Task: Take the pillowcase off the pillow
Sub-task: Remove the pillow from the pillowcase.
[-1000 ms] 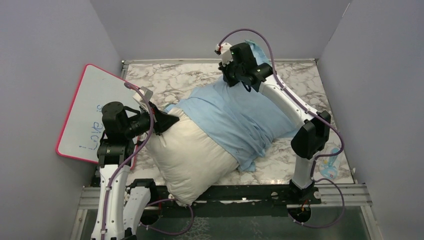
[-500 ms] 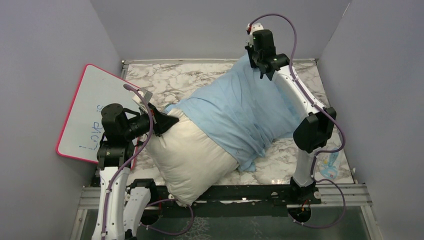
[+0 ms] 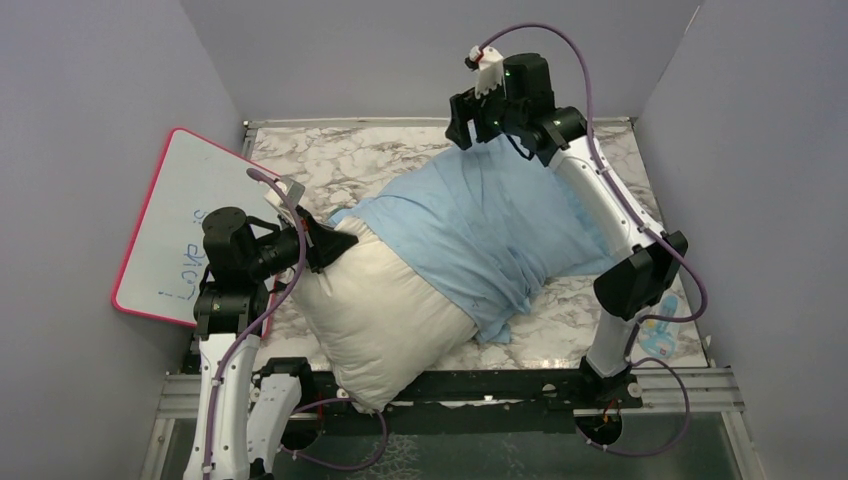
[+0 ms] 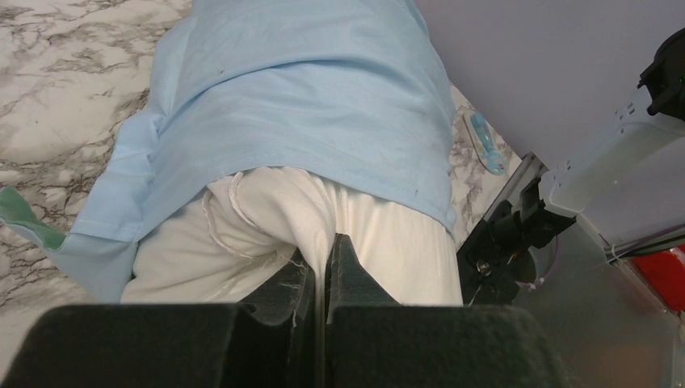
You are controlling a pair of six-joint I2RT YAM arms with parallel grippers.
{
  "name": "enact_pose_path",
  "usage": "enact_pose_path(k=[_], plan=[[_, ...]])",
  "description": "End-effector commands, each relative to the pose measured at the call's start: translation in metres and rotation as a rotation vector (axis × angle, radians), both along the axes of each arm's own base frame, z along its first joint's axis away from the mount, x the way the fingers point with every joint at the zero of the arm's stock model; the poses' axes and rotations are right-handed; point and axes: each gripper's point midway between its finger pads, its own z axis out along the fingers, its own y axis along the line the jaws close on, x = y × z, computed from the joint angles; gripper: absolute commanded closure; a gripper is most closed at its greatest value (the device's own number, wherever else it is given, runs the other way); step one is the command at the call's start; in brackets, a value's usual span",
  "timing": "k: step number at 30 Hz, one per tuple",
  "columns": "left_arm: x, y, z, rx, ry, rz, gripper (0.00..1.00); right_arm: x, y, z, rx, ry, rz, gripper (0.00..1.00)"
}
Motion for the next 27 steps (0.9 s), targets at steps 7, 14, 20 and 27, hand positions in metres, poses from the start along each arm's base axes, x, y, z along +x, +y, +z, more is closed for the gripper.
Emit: enact_pose_path(k=[7, 14, 20, 27], plan=[[-0.011, -0.007, 0.027, -0.017, -0.093, -0.060, 1.00, -0.030, 0.003, -0.085, -0.160, 0.205, 0.075, 0.30], [-0.009, -0.007, 0.028, -0.016, -0.090, -0.051, 1.00, 0.026, -0.066, -0.063, -0.286, 0.003, -0.395, 0.92], [-0.010, -0.005, 0.026, 0.000, -0.090, -0.042, 1.00, 0.050, -0.106, -0.043, -0.267, -0.075, -0.580, 0.99], [-0.011, -0.003, 0.020, 0.022, -0.085, -0.035, 1.00, 0.065, -0.143, -0.043, -0.187, 0.030, -0.664, 0.99]])
